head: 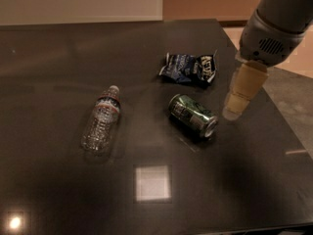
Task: Place green can upright
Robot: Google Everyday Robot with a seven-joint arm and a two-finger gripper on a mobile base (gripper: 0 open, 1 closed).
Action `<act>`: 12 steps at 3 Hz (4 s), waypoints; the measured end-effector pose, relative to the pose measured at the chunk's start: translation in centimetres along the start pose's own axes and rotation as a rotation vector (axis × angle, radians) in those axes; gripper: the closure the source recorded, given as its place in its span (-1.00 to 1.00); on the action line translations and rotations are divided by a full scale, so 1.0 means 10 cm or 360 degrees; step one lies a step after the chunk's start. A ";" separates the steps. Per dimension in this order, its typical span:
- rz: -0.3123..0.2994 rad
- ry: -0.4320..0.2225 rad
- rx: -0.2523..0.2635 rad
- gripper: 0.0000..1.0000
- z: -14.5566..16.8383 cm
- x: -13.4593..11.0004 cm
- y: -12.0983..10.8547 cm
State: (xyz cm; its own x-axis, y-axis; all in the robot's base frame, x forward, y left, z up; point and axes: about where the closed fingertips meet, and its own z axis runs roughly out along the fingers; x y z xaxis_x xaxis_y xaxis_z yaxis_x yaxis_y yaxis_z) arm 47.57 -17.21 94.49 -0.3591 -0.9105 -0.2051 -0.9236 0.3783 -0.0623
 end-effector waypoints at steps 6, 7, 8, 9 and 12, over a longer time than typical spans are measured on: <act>0.0709 0.0415 -0.0007 -1.00 1.18 -0.60 -0.07; 0.0717 0.0452 -0.0019 -0.72 1.26 -0.61 -0.07; 0.0714 0.0453 -0.0028 -0.25 1.27 -0.64 -0.08; 0.0694 0.0420 -0.0036 0.21 1.22 -0.71 -0.09; 0.0289 -0.0292 -0.0004 1.00 0.54 -1.02 -0.04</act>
Offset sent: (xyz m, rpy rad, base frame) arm 0.0368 0.0547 -0.0495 -0.0681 0.1633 -0.3990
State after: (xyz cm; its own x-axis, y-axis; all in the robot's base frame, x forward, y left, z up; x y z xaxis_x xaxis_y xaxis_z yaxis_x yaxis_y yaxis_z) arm 52.33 -7.18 91.30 -0.4891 -0.7819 -0.3865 -0.8465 0.5324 -0.0058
